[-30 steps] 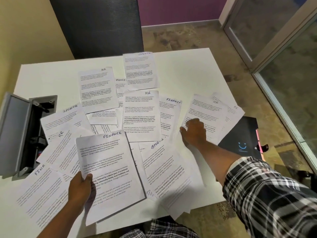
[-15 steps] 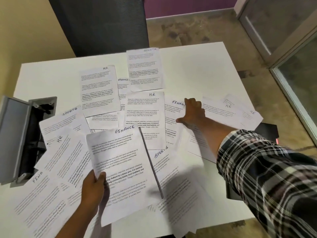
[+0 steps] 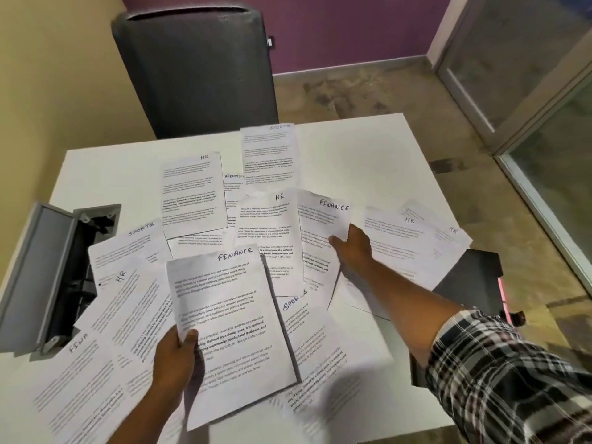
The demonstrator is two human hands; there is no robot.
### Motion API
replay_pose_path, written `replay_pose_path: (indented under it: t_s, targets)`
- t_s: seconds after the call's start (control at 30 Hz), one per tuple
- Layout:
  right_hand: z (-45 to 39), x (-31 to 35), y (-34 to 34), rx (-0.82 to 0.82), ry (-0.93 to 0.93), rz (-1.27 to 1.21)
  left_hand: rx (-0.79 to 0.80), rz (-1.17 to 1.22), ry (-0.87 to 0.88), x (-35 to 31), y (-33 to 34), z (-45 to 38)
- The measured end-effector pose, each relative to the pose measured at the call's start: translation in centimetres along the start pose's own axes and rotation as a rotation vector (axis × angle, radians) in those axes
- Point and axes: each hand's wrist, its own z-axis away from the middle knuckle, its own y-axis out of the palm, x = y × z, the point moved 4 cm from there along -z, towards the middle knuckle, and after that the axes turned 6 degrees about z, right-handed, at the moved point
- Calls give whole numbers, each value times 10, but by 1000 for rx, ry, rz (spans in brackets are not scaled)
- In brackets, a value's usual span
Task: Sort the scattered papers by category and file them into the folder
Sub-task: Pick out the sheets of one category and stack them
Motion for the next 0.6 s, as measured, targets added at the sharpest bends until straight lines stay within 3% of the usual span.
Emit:
replay_pose_path:
  t_s: [0.33,0.6]
  targets:
    - [47,38,-105,-264,-124,-22,7,101,68,-21,-5,12]
    - [128,101,-154,-539,-253,-388,55,119,176,-40,-22,-2]
